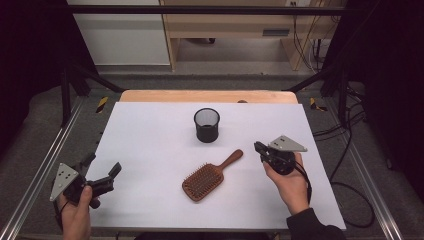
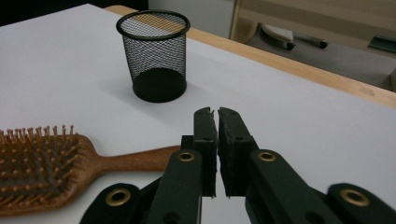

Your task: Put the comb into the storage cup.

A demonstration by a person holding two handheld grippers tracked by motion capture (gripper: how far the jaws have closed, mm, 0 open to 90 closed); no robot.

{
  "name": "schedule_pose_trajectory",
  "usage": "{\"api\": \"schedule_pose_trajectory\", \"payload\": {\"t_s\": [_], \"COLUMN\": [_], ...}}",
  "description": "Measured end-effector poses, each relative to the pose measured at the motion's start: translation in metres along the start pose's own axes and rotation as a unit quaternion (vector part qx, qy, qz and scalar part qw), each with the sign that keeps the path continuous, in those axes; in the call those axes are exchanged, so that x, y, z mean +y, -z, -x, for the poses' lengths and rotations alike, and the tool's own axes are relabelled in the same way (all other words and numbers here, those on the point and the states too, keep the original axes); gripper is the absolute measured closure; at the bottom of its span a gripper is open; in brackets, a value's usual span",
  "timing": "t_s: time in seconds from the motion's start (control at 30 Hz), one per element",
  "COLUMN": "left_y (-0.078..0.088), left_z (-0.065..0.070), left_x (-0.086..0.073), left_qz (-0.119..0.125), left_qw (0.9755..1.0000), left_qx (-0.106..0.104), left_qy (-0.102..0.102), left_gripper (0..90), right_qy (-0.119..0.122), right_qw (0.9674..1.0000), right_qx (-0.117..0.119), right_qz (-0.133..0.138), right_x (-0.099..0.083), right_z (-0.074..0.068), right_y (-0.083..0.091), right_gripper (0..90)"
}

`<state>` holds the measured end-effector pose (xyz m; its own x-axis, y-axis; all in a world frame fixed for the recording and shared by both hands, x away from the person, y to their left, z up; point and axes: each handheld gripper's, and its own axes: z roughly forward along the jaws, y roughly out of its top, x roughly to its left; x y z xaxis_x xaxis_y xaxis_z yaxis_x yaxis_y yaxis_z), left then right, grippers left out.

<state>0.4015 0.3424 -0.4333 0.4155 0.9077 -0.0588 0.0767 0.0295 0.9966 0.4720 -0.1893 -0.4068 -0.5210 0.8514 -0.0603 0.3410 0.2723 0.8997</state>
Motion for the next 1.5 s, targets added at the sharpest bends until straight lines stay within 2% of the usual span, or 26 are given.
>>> {"api": "schedule_pose_trajectory", "payload": {"t_s": [0.07,0.17,0.23,0.27,0.3,0.33,0.4,0.47,0.53,0.57,0.6,0.63,0.67,0.77,0.83,0.97,1.0,1.03,1.1,1.13,1.2,1.23,1.27,1.3,1.47,1.5], "left_y": [0.0,-0.001,-0.001,-0.001,-0.001,-0.002,-0.002,-0.002,-0.002,-0.002,-0.001,-0.001,-0.001,-0.001,-0.002,-0.002,-0.002,-0.002,-0.002,-0.002,-0.002,-0.002,-0.002,-0.002,-0.002,-0.002], "left_z": [0.001,0.001,0.001,0.002,0.002,0.002,0.002,0.002,0.002,0.002,0.002,0.001,0.001,0.001,0.001,0.002,0.002,0.002,0.001,0.001,0.001,0.002,0.001,0.002,0.001,0.001], "left_x": [0.0,0.0,0.0,0.0,0.0,0.0,0.0,0.0,0.0,0.0,0.0,0.0,0.0,0.0,0.0,0.0,0.0,0.0,0.0,0.0,0.0,0.0,0.0,0.0,0.0,0.0], "left_qz": [-0.001,-0.002,-0.002,-0.003,-0.003,-0.005,-0.005,-0.006,-0.005,-0.005,-0.005,-0.005,-0.005,-0.004,-0.004,-0.005,-0.005,-0.005,-0.005,-0.005,-0.005,-0.005,-0.006,-0.006,-0.006,-0.007], "left_qw": [1.0,1.0,1.0,1.0,1.0,1.0,1.0,1.0,1.0,1.0,1.0,1.0,1.0,1.0,1.0,1.0,0.9999,0.9999,0.9999,0.9999,0.9999,0.9999,0.9999,0.9999,0.9999,0.9999], "left_qx": [-0.002,-0.003,-0.003,-0.004,-0.004,-0.005,-0.005,-0.006,-0.005,-0.005,-0.005,-0.005,-0.005,-0.005,-0.006,-0.007,-0.008,-0.009,-0.008,-0.009,-0.009,-0.009,-0.009,-0.009,-0.009,-0.01], "left_qy": [-0.001,-0.002,-0.002,-0.002,-0.002,-0.003,-0.003,-0.004,-0.003,-0.003,-0.003,-0.002,-0.002,-0.002,-0.002,-0.002,-0.002,-0.002,-0.002,-0.002,-0.002,-0.002,-0.002,-0.002,-0.001,-0.001], "left_gripper": [1.2,1.2,1.2,1.2,1.2,1.2,1.2,1.2,1.2,1.2,1.2,1.2,1.2,1.2,1.2,1.2,1.2,1.2,1.2,1.2,1.2,1.2,1.2,1.2,1.2,1.2], "right_qy": [0.002,0.011,0.014,0.015,0.015,0.012,0.012,0.013,0.016,0.015,0.015,0.021,0.021,0.034,0.039,0.057,0.061,0.061,0.065,0.065,0.07,0.075,0.075,0.081,0.073,0.074], "right_qw": [0.9999,0.9988,0.9983,0.9972,0.9972,0.9961,0.9953,0.9926,0.9915,0.9899,0.9899,0.988,0.988,0.9845,0.9838,0.9783,0.9757,0.9757,0.9717,0.9717,0.9689,0.9652,0.9652,0.9622,0.9615,0.9604], "right_qx": [0.009,0.021,0.023,0.026,0.026,0.032,0.034,0.038,0.04,0.05,0.05,0.055,0.055,0.064,0.064,0.066,0.068,0.068,0.076,0.076,0.079,0.084,0.084,0.089,0.099,0.101], "right_qz": [-0.011,-0.043,-0.052,-0.068,-0.068,-0.082,-0.09,-0.114,-0.123,-0.132,-0.132,-0.143,-0.143,-0.16,-0.163,-0.188,-0.199,-0.199,-0.214,-0.214,-0.224,-0.236,-0.236,-0.244,-0.246,-0.249], "right_x": [0.009,0.019,0.02,0.022,0.022,0.021,0.021,0.017,0.016,0.014,0.014,0.013,0.013,0.011,0.011,0.007,0.005,0.005,0.003,0.003,0.001,0.0,0.0,-0.002,-0.005,-0.007], "right_z": [-0.002,-0.006,-0.006,-0.007,-0.007,-0.008,-0.008,-0.011,-0.012,-0.015,-0.015,-0.019,-0.019,-0.026,-0.028,-0.034,-0.035,-0.035,-0.035,-0.035,-0.036,-0.036,-0.036,-0.036,-0.036,-0.036], "right_y": [-0.008,-0.028,-0.033,-0.043,-0.043,-0.053,-0.058,-0.071,-0.075,-0.082,-0.082,-0.088,-0.088,-0.099,-0.101,-0.111,-0.115,-0.115,-0.118,-0.118,-0.118,-0.117,-0.117,-0.114,-0.104,-0.102], "right_gripper": [90.0,90.0,90.0,90.0,90.0,90.0,90.0,90.0,90.0,90.0,90.0,90.0,90.0,90.0,90.0,90.0,90.0,90.0,90.0,90.0,90.0,90.0,90.0,90.0,90.0,90.0]}}
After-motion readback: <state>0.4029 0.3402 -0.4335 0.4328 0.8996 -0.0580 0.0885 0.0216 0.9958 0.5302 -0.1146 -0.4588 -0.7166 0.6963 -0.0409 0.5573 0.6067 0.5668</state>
